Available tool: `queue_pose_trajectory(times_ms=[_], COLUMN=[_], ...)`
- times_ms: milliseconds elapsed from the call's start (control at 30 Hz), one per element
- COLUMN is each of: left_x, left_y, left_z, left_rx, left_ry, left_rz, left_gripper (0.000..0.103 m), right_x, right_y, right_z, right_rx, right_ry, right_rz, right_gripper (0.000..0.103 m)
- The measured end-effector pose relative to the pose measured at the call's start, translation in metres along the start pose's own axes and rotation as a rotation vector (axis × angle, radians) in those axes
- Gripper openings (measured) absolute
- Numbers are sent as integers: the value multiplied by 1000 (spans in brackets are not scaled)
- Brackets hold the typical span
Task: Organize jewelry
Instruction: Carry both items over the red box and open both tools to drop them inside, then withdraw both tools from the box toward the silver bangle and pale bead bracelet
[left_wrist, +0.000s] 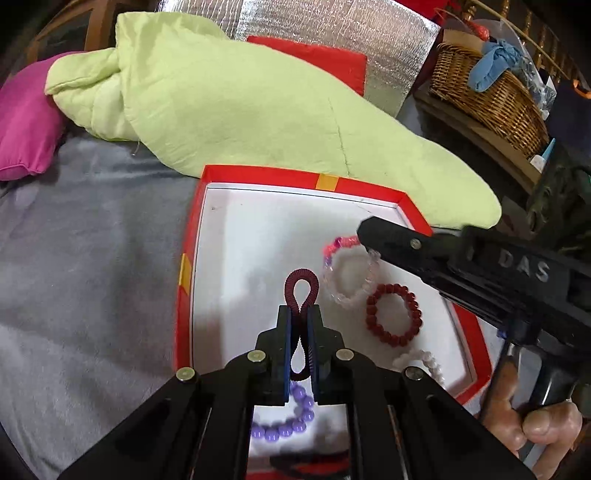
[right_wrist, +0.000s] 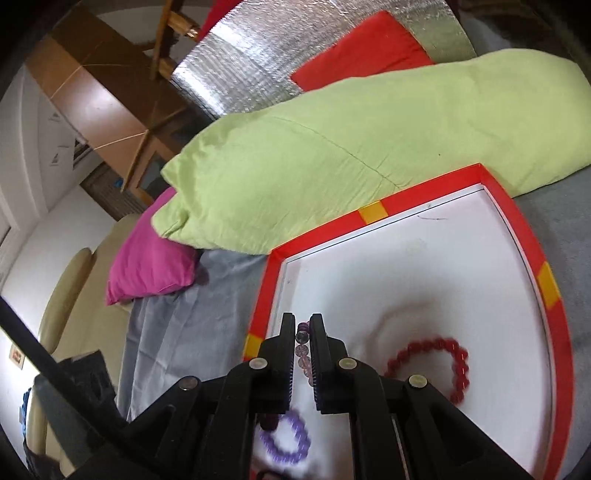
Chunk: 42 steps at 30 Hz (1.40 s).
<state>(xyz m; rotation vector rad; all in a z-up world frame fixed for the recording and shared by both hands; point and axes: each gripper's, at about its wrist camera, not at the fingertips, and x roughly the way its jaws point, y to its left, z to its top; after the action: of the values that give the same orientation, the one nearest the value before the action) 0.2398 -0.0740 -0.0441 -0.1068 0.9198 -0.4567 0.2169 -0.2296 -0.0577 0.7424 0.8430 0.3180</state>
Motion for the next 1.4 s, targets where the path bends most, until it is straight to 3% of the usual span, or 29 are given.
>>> queue_pose_trajectory(times_ms=[67,200,233,300,467,600,633,700,1033,1400], left_x=[6,5,3,-4,-30,-61,-69,-82,-120,-138], left_y=[0,-5,-6,-8,-1,-4,-4,-8,-17,-20], left_z=[1,0,0,-1,-8,-17,-20,-28,-68,-102], left_rx=[-8,10,19,41,-2,-3,0,4,51,69], left_ry=[11,-11,-23,-36,-69,-113,-128,-148,-147,-129], left_rz=[-16,20,31,48,120,215,246,283,356,388], left_gripper=[11,56,59,59,62,70,75,76,77,77], right_x=[9,16,13,4,-19,-41,-48,-62,-120,-150], right_y=[-8,-21,-24,-31,-28,-19,-17,-14,6,14], right_z=[5,11,13,15,13,2,-2,-12,-55,-107], right_rx=[34,85,96,111,64,16,6,-9,-90,-107], right_ry=[-8,-31,-44,-79,-91,-78,-77,-69,-62,17], right_rz=[-6,-34,-45,-63,-95,-108,-113,-129,-155,-136], right_gripper=[9,14,15,29,30,32,35,50,50,50])
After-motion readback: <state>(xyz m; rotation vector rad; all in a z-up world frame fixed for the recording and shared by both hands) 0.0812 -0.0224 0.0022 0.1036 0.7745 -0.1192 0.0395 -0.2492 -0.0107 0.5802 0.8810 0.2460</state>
